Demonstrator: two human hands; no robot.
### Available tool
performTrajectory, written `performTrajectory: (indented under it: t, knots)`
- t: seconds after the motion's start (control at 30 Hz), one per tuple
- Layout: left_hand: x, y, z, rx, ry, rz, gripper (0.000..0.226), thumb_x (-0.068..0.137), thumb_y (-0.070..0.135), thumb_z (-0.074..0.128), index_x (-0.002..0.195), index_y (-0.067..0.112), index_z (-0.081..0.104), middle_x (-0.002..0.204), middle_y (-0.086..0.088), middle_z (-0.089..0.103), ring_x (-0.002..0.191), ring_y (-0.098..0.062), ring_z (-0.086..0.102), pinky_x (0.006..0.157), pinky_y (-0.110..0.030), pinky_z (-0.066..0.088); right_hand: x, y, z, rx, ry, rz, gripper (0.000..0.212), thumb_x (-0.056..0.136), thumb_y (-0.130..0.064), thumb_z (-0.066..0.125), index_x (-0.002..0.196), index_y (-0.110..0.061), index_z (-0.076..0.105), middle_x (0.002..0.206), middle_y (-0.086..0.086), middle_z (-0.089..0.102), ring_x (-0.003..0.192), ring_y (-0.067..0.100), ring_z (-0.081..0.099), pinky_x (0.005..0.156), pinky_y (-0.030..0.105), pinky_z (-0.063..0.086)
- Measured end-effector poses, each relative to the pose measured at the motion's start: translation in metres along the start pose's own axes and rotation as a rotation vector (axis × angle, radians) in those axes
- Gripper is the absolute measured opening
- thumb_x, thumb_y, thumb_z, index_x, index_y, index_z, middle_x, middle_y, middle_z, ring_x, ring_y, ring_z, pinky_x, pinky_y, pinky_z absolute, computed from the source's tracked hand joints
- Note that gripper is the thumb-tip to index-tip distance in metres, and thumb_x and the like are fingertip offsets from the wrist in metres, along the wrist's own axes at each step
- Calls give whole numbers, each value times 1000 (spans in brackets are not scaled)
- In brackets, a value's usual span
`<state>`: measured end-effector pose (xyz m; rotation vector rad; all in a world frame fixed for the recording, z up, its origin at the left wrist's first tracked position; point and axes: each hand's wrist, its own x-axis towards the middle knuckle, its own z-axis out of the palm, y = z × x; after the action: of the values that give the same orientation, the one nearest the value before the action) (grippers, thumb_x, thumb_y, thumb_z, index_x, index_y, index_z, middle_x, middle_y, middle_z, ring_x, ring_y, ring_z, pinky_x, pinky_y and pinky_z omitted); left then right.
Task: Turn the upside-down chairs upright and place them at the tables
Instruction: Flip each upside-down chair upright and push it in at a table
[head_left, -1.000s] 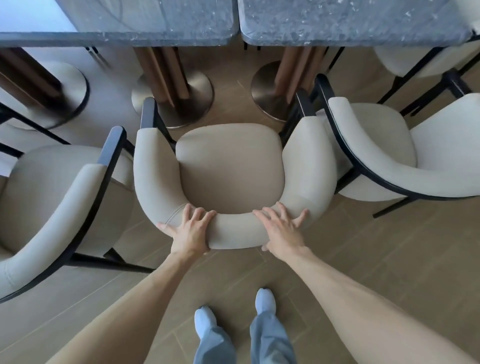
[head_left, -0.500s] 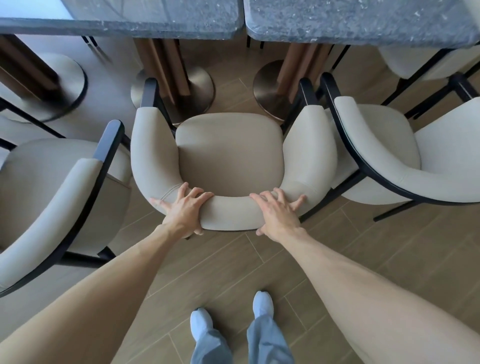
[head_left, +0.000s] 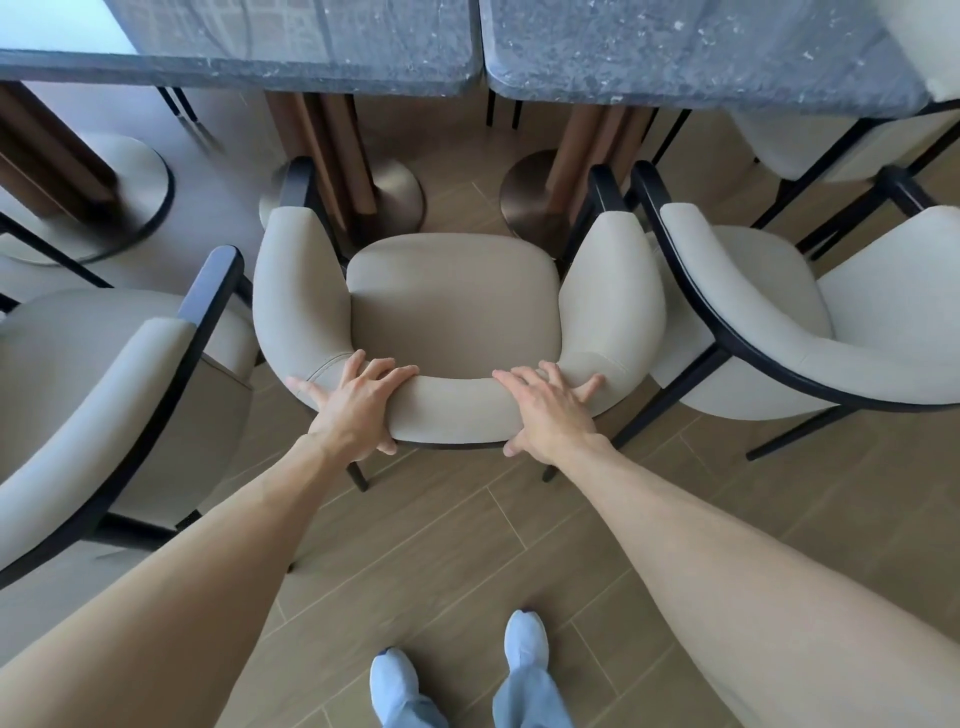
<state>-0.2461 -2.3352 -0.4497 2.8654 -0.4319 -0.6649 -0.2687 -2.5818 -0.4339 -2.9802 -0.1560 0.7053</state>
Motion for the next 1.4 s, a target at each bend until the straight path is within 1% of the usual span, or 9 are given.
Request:
performTrajectory:
  t: [0.1, 0.23, 0.3, 0.43, 0.67, 0.8, 0.93, 1.2, 1.4]
  knots:
    - [-16, 15, -8, -50, 16, -57, 105, 73, 28, 88, 157, 31, 26, 161, 4, 28, 150, -24, 16, 107, -79, 21, -6, -2, -5, 51, -42, -4, 104, 75, -50, 81, 157, -30, 20, 165, -4, 24, 154, 24, 12, 110, 77, 10]
    - [-58, 46, -52, -836, 181, -115, 75, 84, 37, 79, 150, 29, 44, 150, 8, 47, 139, -13, 42, 115, -33, 32, -35, -23, -46, 640, 50, -24, 72, 90, -51, 67, 151, -21, 43, 161, -1, 36, 148, 18, 33, 119, 45, 27]
    - [-94, 59, -84, -1094, 369, -130, 55, 91, 42, 71, 142, 27, 54, 141, 13, 57, 131, -6, 53, 112, -31, 41, -60, -43, -77, 979, 154, -33, 53, 94, -43, 65, 140, -18, 57, 148, -2, 54, 136, 12, 49, 114, 32, 38]
    - [-190, 58, -145, -1321, 693, -140, 35, 100, 36, 54, 130, 19, 64, 130, 1, 67, 124, -14, 61, 110, -48, 46, -115, -106, -139, 1389, 252, -189, 36, 99, -35, 59, 130, -16, 67, 129, -5, 69, 118, 5, 64, 106, 32, 50]
    - [-394, -15, -222, -1237, 1191, -112, 47, 99, 44, 49, 130, 11, 61, 131, -7, 67, 127, -26, 60, 107, -48, 48, -195, -247, -224, 1856, 297, -497, 30, 99, -25, 48, 114, -11, 70, 112, 10, 77, 111, 25, 71, 104, 45, 51]
    - [-493, -69, -233, -1184, 1409, -178, 49, 103, 39, 43, 133, 3, 55, 131, -16, 62, 126, -31, 58, 109, -55, 44, -234, -332, -243, 1857, 258, -606, 31, 97, -25, 49, 113, -10, 71, 110, 8, 78, 108, 24, 72, 101, 41, 53]
    - [-556, -125, -218, -1169, 1471, -197, 42, 103, 34, 39, 130, 8, 57, 132, -18, 62, 128, -36, 57, 109, -57, 43, -261, -416, -235, 1782, 278, -698, 27, 98, -27, 47, 107, -19, 72, 112, 6, 77, 109, 21, 71, 98, 42, 55]
    - [-621, -227, -202, -1255, 1371, -239, 39, 100, 37, 44, 125, 14, 63, 129, -11, 67, 122, -26, 63, 108, -52, 47, -290, -553, -193, 1768, 281, -610, 31, 101, -21, 46, 118, -9, 69, 113, 8, 76, 108, 20, 72, 95, 38, 57]
    - [-602, -282, -215, -1281, 1350, -115, 27, 97, 43, 53, 112, 28, 69, 120, -1, 72, 118, -18, 65, 103, -43, 52, -259, -615, -175, 1687, 334, -533, 26, 96, -22, 48, 99, -15, 73, 108, 9, 76, 103, 23, 73, 93, 43, 58]
